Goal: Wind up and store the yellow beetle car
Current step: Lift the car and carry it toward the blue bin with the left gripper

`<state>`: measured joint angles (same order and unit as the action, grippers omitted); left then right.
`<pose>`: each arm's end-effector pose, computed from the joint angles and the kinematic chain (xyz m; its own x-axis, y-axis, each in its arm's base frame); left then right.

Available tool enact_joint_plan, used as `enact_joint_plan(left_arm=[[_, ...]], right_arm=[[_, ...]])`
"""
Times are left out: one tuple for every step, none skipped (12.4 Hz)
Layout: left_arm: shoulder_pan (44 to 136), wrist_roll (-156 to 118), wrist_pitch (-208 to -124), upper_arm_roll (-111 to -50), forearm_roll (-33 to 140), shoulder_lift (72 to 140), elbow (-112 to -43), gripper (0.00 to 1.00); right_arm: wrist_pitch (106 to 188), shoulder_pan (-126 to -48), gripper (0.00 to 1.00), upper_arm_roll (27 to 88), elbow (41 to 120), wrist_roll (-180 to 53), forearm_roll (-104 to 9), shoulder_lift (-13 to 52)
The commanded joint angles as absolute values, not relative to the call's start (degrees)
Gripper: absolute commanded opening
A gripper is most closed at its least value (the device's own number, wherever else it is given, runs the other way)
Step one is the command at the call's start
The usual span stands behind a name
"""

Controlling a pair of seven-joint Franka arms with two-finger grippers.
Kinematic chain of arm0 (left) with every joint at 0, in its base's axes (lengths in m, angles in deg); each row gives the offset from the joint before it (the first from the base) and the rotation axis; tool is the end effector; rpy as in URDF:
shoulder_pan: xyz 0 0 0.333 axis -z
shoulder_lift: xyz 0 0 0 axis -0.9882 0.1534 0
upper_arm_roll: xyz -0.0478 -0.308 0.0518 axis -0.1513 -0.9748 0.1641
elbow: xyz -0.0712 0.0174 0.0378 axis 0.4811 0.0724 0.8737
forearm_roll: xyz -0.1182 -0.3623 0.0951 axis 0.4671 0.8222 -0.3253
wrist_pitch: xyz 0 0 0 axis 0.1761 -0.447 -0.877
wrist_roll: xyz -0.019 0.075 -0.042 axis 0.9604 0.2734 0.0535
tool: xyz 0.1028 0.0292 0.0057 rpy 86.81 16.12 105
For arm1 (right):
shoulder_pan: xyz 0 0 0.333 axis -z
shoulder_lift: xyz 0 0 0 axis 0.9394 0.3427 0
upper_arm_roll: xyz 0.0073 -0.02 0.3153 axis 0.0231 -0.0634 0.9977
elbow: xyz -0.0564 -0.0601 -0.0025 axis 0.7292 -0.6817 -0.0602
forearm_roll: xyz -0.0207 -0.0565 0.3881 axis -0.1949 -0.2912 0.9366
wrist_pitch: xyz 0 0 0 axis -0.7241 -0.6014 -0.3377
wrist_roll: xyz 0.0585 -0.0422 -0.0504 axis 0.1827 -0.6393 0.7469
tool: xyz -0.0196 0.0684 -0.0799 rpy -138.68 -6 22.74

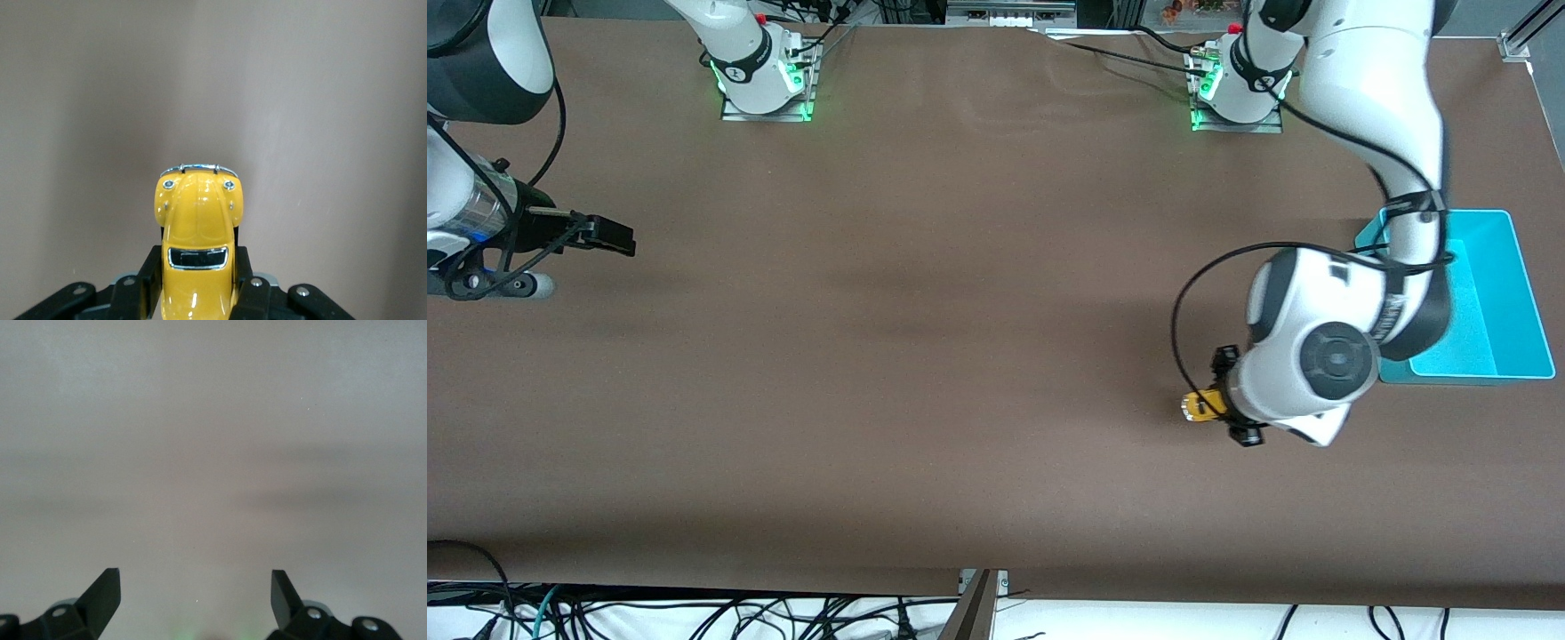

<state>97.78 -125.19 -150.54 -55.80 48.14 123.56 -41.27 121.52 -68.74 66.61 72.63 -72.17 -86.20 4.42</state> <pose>0.7282 -0.1608 0.3654 -0.2067 0.9773 0.0467 0.9753 0.2096 -0.0704 0.5879 0.0174 0.5325 0.9859 -0.0245 -0.1658 -0.0193 -0.9993 0.0330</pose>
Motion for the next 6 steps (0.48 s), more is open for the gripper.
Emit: enact_joint_plan(left_arm=[[93.40, -118.18, -149.73, -58.91, 48.49, 116.43, -49.88, 0.00], [93.31, -116.93, -149.73, -58.91, 48.23, 115.11, -52.95, 0.00], [93.13, -114.83, -149.82, -58.91, 46.92, 112.84, -56.63, 0.00], [92.87, -111.50, -150.17, -58.91, 46.56, 110.38, -60.32, 0.00], [92.26, -107.38, -150.26, -58.91, 46.56, 107.74, -63.84, 0.00], [91.12, -102.73, -150.26, -58.91, 46.56, 105.11, -67.27, 0.00]], right_arm=[[121.51, -69.25, 1.00, 66.59, 71.87, -73.01, -86.77, 4.48], [121.60, -69.26, 1.00, 66.60, 71.78, -73.01, -86.68, 4.48], [121.60, -69.26, 1.00, 66.60, 71.78, -73.01, -86.68, 4.48], [121.60, -69.26, 1.00, 66.60, 71.78, -73.01, -86.68, 4.48], [121.60, -69.26, 1.00, 66.60, 71.78, -73.10, -86.68, 4.48], [121.60, -69.26, 1.00, 66.60, 71.78, -73.19, -86.77, 4.48]])
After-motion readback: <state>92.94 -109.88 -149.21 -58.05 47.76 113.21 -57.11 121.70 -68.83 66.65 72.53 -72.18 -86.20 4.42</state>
